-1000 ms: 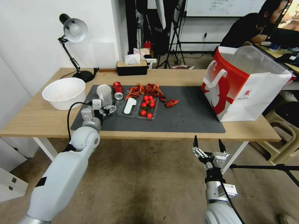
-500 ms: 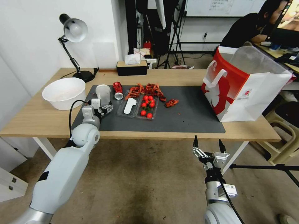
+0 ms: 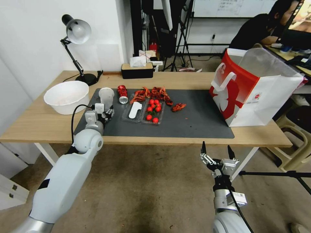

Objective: Pick up the trash from the table and place it into the takeout bag.

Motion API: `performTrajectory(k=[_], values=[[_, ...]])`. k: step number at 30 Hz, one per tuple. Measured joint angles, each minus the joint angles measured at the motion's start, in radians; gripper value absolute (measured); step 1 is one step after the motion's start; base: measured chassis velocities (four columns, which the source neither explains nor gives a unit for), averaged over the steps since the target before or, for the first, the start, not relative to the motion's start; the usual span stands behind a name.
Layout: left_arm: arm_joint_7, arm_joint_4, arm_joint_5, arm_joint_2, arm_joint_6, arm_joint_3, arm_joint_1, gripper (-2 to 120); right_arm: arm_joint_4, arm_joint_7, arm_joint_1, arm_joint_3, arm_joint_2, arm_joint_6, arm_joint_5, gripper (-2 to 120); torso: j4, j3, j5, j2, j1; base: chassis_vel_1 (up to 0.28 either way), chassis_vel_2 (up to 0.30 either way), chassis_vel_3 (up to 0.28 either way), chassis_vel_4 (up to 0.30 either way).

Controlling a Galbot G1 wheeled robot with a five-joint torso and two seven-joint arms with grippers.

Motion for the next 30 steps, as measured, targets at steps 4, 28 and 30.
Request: performTrajectory(k=[4,28,30], values=[[0.046,-0.007,0.004,0.007,-0.058,0.009,-0.007,52,0.0,0.0,0.0,0.0,0.0,0.0,0.0,100,0.0,0.0,0.0,0.0,0.0,0.0,0.0,0.0,0.0],[0.206,0.05,-0.153,0.017,-0.227,0.497,-0.584,52,-0.006,0.003,-0.002,0.023,0.004,0.001,0.0,100,0.0,0.0,0.0,0.0,0.0,0.0,0.0,0.0,0.0],[0.205,0.071,-0.171,-0.013,-0.223,0.546,-0.651,52,-0.006,0.003,-0.004,0.026,0.007,0.001,0.0,100,0.0,0.0,0.0004,0.0,0.0,0.0,0.0,0.0,0.0]])
